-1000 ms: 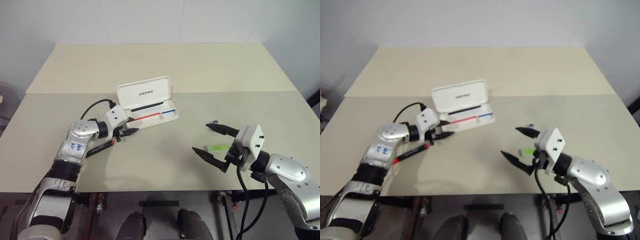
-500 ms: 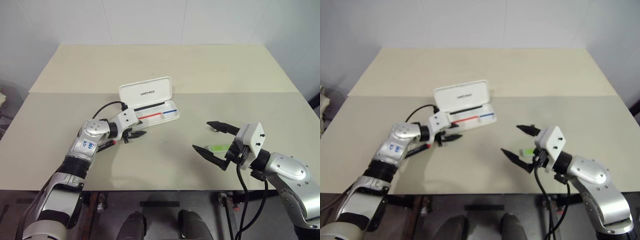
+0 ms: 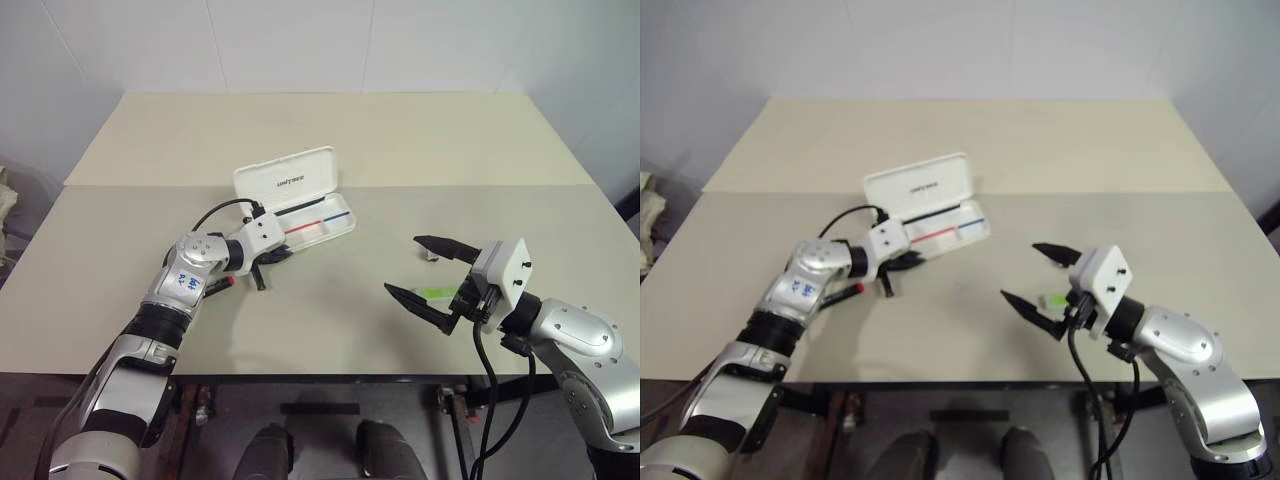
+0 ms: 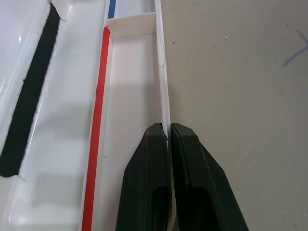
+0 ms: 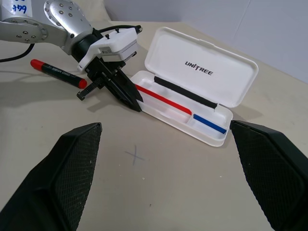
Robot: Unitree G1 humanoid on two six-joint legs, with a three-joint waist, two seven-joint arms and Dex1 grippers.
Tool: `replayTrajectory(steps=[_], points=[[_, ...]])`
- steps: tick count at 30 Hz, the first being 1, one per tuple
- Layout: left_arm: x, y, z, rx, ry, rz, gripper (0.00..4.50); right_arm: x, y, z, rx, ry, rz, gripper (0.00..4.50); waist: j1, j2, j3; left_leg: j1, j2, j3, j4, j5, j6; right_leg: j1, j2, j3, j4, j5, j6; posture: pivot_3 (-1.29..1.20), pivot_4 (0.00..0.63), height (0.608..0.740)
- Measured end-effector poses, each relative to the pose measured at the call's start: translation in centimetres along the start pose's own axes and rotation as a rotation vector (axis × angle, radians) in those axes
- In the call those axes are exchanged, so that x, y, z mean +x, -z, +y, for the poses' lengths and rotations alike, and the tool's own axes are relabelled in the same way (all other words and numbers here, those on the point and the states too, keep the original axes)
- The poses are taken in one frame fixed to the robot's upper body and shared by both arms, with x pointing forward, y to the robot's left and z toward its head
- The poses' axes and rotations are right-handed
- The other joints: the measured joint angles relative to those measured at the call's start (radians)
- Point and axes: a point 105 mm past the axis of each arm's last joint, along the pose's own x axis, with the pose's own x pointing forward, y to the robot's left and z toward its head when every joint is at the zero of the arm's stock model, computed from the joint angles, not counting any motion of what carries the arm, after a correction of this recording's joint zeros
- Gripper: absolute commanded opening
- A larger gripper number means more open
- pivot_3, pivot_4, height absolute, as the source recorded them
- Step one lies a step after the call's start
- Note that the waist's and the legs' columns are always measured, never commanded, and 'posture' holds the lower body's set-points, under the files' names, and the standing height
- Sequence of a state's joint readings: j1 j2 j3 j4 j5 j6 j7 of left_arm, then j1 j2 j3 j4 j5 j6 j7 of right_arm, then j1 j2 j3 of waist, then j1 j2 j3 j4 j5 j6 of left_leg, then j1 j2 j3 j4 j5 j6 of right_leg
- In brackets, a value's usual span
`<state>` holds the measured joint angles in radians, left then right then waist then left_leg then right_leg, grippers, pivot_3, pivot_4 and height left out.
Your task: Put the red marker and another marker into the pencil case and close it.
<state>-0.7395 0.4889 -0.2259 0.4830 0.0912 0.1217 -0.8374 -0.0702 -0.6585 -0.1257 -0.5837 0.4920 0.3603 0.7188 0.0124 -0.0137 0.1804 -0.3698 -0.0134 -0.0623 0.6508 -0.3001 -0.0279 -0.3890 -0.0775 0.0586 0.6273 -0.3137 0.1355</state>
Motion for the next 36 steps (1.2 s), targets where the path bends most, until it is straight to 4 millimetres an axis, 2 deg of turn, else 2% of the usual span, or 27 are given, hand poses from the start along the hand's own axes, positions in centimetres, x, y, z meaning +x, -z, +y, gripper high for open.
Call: replayTrajectory(steps=[5, 14, 20, 27, 36], points=[[-0.3, -0.1, -0.3, -0.002, 0.020, -0.020, 0.03, 0.0, 0.0, 0.0, 0.004, 0.000, 0.004, 4.50, -0.001, 0.000, 0.000, -0.001, 0.000, 0.000, -0.002, 0.000, 0.000, -0.001, -0.001, 0.000, -0.002, 0.000, 0.000, 0.00, 0.150, 0.740], [-2.0, -1.0, -4.3, 0.147, 0.256, -0.135, 0.03, 0.3, -0.4, -0.2, -0.007, 0.000, -0.010, 4.50, 0.002, 0.000, 0.000, -0.007, 0.000, 0.001, -0.004, -0.001, 0.000, -0.004, -0.001, -0.001, -0.007, 0.000, 0.000, 0.00, 0.150, 0.740], [-2.7, -0.7, -5.2, 0.194, 0.322, -0.137, 0.03, 0.3, -0.4, -0.2, -0.005, 0.000, -0.011, 4.50, -0.002, 0.000, 0.000, -0.007, 0.000, 0.001, -0.004, -0.002, 0.002, -0.004, -0.001, 0.000, -0.009, -0.001, 0.000, 0.00, 0.150, 0.740], [-2.5, -1.2, -6.8, 0.228, 0.376, -0.156, 0.03, 0.5, -0.3, 0.1, 0.007, -0.005, -0.020, 4.50, -0.009, 0.000, 0.000, -0.006, 0.000, 0.001, -0.002, -0.001, 0.002, -0.004, -0.002, 0.000, -0.007, -0.001, 0.000, 0.00, 0.150, 0.740], [-1.5, -2.1, -7.7, 0.158, 0.372, -0.163, 0.03, 0.4, 0.1, 0.3, 0.030, 0.004, -0.016, 4.50, 0.013, 0.000, 0.000, -0.006, -0.001, 0.001, -0.002, -0.001, 0.002, -0.004, -0.002, 0.000, -0.007, -0.001, 0.000, 0.00, 0.150, 0.740]])
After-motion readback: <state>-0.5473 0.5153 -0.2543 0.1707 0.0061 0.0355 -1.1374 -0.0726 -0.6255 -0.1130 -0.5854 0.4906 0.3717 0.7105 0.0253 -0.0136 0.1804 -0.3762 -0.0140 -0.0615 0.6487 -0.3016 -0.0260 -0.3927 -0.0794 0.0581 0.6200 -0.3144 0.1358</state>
